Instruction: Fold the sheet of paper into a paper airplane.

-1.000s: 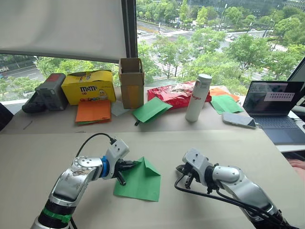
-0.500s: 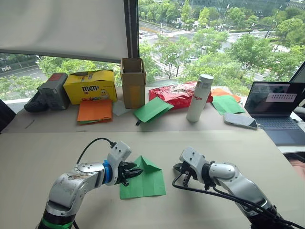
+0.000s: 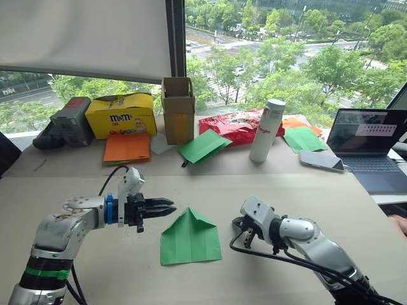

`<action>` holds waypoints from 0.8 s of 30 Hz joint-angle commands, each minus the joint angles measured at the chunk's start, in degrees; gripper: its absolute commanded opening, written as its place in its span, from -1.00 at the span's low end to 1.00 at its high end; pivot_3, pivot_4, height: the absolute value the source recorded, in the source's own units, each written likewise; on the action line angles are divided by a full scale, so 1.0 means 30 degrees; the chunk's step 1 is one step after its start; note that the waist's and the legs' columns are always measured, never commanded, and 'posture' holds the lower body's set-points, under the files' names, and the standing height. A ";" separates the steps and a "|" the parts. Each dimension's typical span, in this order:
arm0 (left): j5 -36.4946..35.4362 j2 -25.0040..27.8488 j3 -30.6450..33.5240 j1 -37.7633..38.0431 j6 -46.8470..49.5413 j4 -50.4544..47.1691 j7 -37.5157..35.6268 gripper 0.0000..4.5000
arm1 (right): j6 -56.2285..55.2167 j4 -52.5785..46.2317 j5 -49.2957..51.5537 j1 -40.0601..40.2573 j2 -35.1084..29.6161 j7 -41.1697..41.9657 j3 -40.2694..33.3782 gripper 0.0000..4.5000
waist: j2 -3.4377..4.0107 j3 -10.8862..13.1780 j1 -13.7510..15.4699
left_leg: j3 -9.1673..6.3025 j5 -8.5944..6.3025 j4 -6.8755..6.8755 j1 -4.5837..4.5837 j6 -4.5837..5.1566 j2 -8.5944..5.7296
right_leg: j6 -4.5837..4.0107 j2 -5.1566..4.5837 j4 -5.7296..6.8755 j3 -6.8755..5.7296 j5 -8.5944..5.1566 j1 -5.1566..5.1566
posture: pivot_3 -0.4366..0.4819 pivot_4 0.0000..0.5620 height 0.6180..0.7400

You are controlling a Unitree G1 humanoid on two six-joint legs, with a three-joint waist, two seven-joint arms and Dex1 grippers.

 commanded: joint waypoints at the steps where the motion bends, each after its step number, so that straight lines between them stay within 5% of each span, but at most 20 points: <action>1: 0.0832 -0.0166 -0.0933 -0.0082 -0.2724 0.1312 -0.1190 -0.99 | 0.0574 -0.1389 0.0107 0.0509 -0.0046 -0.0319 -0.0588 -1.00 | 0.0000 0.0000 0.0005 | -0.0003 -0.0008 0.0000 0.0000 0.0013 0.0010 | -0.0002 0.0010 0.0000 -0.0003 -0.0001 0.0000 | -0.05 -0.47 0.98; 6: 0.2914 -0.0545 -0.2467 -0.1036 -0.5646 0.4475 -0.1369 -0.99 | 0.1357 -0.2569 0.0381 0.1382 -0.0298 -0.0366 -0.1135 -1.00 | 0.0002 0.0000 0.0029 | -0.0003 -0.0057 0.0000 0.0000 0.0097 0.0007 | -0.0009 0.0008 0.0002 -0.0002 0.0001 -0.0007 | -0.05 -0.47 0.98; 16: -0.3881 -0.0627 0.1028 -0.2610 0.0180 0.3210 -0.3237 -0.99 | 0.1794 -0.2893 0.0358 0.1784 -0.0506 -0.0487 -0.1477 -1.00 | 0.0000 0.0001 -0.0079 | -0.0009 -0.0023 0.0033 -0.0023 0.0046 0.0024 | 0.0002 0.0028 0.0009 -0.0005 -0.0004 -0.0013 | -0.05 -0.47 0.98; 24: 0.0868 -0.0622 -0.0481 -0.3019 -0.4515 0.6521 -0.1480 -0.99 | 0.1846 -0.2716 0.0471 0.1213 -0.0515 -0.0197 -0.1342 -1.00 | 0.0000 0.0002 -0.0040 | -0.0016 -0.0027 0.0032 -0.0017 0.0052 0.0001 | 0.0000 0.0028 0.0008 -0.0009 -0.0003 -0.0004 | -0.05 -0.47 0.98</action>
